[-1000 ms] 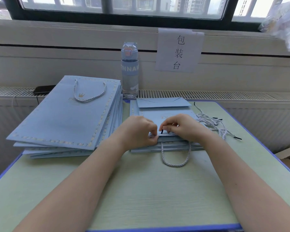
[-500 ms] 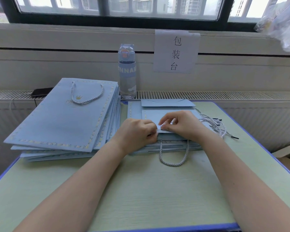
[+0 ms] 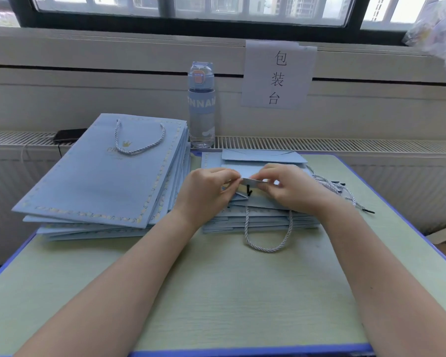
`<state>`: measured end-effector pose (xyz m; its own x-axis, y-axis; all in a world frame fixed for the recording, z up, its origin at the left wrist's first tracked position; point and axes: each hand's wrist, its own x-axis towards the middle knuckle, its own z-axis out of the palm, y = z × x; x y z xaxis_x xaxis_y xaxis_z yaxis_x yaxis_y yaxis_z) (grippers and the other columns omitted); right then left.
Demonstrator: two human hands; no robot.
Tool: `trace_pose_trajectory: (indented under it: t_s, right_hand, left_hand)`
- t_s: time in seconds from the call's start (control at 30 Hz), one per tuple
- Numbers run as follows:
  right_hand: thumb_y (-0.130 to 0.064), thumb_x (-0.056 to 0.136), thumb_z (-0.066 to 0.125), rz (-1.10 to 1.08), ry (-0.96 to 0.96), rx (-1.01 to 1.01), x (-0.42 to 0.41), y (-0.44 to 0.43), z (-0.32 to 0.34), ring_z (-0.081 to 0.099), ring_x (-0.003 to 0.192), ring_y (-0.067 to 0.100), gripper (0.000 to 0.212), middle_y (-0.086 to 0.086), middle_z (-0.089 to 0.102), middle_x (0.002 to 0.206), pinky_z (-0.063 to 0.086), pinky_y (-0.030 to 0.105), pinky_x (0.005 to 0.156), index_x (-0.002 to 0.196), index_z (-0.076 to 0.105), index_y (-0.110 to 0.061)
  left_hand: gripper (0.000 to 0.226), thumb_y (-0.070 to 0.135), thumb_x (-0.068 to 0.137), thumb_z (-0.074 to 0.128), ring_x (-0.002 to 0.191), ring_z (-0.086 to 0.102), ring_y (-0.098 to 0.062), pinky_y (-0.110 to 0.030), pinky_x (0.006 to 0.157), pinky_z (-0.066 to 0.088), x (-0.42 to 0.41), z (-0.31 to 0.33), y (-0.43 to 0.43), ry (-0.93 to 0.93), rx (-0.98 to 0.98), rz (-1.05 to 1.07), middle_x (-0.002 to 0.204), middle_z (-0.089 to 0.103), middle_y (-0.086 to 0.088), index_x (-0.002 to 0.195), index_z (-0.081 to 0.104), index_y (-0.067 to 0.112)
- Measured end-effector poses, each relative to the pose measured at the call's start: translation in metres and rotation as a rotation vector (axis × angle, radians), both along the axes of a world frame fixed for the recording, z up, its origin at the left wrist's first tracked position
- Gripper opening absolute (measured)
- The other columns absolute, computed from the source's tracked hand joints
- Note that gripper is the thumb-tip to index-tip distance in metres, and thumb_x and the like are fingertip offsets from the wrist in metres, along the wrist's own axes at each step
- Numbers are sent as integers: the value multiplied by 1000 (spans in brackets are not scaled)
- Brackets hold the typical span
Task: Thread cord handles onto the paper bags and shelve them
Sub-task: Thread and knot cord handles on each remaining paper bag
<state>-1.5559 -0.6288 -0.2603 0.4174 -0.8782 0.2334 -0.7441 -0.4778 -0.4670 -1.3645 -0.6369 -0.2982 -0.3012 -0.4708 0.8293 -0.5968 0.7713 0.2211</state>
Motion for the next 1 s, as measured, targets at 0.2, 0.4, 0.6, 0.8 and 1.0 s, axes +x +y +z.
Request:
trace_pose_trajectory:
  t_s: [0.2,0.4,0.6,0.8,1.0]
  right_hand:
    - [-8,94,46,-34,149,-68,-3,-5,-1,54,101,18,25,-14,54,98,46,44,87,106,66,-17]
    - [-10,89,59,-20,26,-335,2,-1,-3,59,83,21,17,-8,61,90,50,41,70,102,69,-16]
    - [-7,82,68,51,-74,-516,4,1,-1,58,71,16,15,-4,59,99,51,43,62,89,63,-19]
    - [-17,77,69,37,140,-617,9,-1,-9,62,72,16,16,-2,65,104,30,22,52,85,73,-31]
    - [-37,84,57,27,116,-646,7,-2,-12,64,67,17,18,-8,66,93,35,22,46,81,74,-31]
  left_hand:
    - [15,23,84,63,68,67,-8,-32,64,57,-6,-1,2,77,255,-47,73,70,7,86,73,13]
    - [13,3,88,62,69,60,7,-9,70,45,-2,5,0,140,431,-101,73,63,20,96,70,11]
    - [9,9,95,55,55,50,-7,-17,56,40,-2,12,5,166,490,-112,73,68,7,98,56,18]
    - [23,9,94,56,51,53,2,-9,53,38,-4,18,9,259,553,-115,77,67,11,100,36,18]
    - [24,13,93,59,56,59,-2,-15,59,44,-3,18,9,259,572,-139,81,72,8,98,39,25]
